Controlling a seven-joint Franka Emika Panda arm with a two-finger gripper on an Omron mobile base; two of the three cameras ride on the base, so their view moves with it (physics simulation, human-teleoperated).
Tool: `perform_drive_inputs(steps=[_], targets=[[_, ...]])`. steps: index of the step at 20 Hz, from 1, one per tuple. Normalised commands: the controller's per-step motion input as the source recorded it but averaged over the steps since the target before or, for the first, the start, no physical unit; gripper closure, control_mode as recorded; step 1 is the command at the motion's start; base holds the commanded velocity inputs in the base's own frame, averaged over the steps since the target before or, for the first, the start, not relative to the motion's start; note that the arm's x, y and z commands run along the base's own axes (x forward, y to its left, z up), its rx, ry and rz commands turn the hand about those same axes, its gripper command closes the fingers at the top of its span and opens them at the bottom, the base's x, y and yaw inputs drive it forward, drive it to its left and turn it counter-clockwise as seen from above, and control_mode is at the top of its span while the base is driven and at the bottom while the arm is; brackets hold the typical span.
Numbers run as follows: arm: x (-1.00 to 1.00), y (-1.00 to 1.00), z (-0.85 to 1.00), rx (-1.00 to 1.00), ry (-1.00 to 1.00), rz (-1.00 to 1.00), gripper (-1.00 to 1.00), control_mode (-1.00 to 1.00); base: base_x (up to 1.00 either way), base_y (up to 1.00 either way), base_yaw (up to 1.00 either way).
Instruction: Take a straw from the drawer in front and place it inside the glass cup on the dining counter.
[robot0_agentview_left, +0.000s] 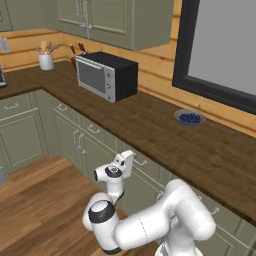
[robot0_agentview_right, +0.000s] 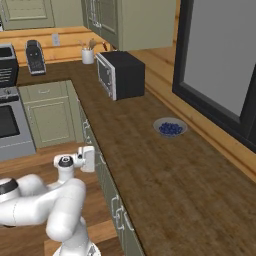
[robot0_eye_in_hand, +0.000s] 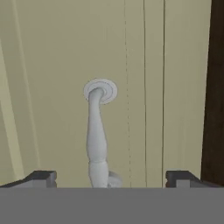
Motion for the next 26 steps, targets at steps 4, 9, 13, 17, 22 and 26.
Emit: perform_drive_inputs(steps=[4, 9, 13, 17, 22, 26], targets=[[0.25, 0.00, -0.30, 0.00, 0.00, 0.00, -1.00, -1.00, 0.00, 0.00, 0.00], [0.27, 0.00, -0.41, -0.01, 0.01, 0.00, -1.00, -1.00, 0.00, 0.00, 0.00], [0.24, 0.00, -0.52, -0.04, 0.00, 0.00, -1.00, -1.00, 0.00, 0.00, 0.00], [0.09, 0.00, -0.50, -0.05, 0.00, 0.00, 1.00, -1.00, 0.00, 0.00, 0.00], [-0.41, 0.21, -0.23, -0.02, 0.00, 0.00, 1.00, -1.00, 0.00, 0.00, 0.00], [-0.81, 0.74, -0.10, 0.00, 0.00, 0.00, 1.00, -1.00, 0.00, 0.00, 0.00]])
